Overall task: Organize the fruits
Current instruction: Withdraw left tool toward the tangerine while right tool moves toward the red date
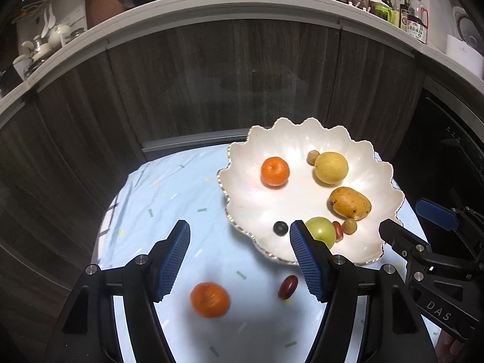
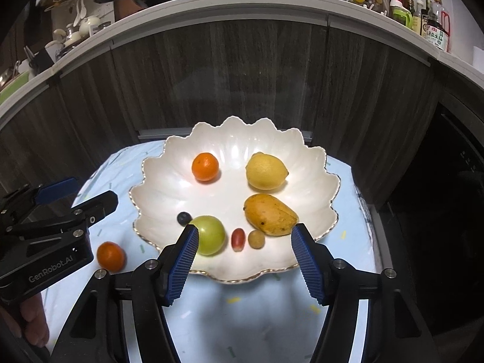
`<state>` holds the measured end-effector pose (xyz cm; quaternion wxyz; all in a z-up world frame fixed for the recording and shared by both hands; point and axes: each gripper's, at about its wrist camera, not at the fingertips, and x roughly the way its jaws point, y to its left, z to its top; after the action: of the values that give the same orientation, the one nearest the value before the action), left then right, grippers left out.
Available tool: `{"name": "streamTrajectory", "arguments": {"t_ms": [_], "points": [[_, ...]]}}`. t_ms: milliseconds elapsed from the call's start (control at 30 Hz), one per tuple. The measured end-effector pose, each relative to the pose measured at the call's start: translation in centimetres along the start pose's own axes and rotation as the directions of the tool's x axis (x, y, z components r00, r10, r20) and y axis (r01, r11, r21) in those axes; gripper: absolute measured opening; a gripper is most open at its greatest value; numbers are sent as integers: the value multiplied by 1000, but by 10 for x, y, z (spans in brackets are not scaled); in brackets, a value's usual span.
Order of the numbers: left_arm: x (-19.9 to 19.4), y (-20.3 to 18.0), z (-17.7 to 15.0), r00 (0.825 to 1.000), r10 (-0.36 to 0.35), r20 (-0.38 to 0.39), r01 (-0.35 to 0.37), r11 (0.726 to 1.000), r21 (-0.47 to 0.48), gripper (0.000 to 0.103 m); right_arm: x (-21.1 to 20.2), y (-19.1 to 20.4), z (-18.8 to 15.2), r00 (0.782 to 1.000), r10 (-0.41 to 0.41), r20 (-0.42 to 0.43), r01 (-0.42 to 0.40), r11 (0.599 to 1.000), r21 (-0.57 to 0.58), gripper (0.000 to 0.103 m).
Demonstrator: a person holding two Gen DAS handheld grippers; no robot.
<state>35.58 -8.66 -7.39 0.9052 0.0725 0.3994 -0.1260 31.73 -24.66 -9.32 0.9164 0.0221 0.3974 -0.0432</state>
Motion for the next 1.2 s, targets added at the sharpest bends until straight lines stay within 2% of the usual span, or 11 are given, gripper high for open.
{"name": "streamTrajectory", "arguments": {"t_ms": [567, 1200], "points": [[-36, 26, -27, 997, 74, 3, -74, 997, -36, 68, -21, 28, -14, 999, 40, 32, -40, 999, -5, 65], [-62, 48, -52, 994, 105, 2, -105, 992, -74, 68, -41, 49, -27, 997, 49, 52, -47, 998, -28, 68]]}}
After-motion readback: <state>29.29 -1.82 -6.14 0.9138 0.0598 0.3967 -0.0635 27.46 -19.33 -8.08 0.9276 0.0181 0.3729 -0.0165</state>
